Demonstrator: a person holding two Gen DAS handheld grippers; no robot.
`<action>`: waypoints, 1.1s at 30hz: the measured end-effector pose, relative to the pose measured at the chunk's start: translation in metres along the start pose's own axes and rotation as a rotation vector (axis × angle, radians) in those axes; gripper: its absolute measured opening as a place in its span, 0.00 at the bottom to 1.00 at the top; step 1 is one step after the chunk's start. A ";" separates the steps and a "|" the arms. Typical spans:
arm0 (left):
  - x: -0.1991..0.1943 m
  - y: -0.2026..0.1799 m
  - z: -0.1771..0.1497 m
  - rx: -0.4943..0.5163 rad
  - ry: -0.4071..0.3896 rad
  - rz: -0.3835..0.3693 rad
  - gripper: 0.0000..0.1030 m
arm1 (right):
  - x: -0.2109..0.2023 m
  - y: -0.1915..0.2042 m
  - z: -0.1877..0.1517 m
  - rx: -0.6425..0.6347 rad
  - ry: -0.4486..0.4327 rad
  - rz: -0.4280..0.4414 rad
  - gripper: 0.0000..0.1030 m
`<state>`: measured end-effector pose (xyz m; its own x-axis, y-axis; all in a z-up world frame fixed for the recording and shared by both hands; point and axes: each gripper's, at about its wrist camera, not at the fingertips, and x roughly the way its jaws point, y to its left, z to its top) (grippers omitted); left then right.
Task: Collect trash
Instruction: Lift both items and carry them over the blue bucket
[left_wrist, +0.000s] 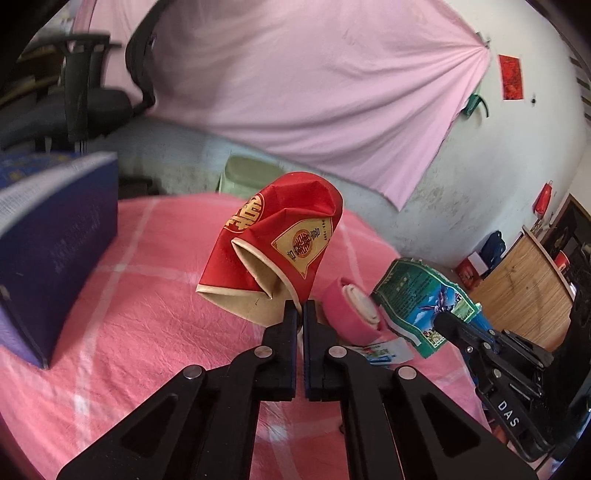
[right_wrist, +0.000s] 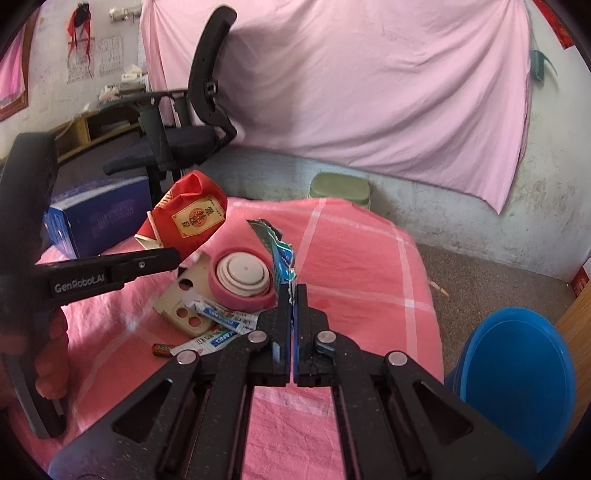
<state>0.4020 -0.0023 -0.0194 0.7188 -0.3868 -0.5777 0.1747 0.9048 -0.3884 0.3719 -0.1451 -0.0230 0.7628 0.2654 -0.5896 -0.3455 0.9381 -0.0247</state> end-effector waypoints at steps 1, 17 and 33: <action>-0.005 -0.004 -0.001 0.016 -0.026 0.006 0.01 | -0.002 0.000 0.000 0.000 -0.012 -0.001 0.25; -0.085 -0.112 -0.023 0.263 -0.397 0.012 0.01 | -0.116 -0.032 -0.006 0.118 -0.527 -0.125 0.24; -0.072 -0.256 -0.037 0.436 -0.436 -0.182 0.01 | -0.202 -0.115 -0.051 0.223 -0.620 -0.391 0.25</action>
<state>0.2807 -0.2120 0.0953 0.8434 -0.5163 -0.1489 0.5114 0.8563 -0.0725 0.2293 -0.3183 0.0576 0.9967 -0.0803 -0.0094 0.0808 0.9947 0.0639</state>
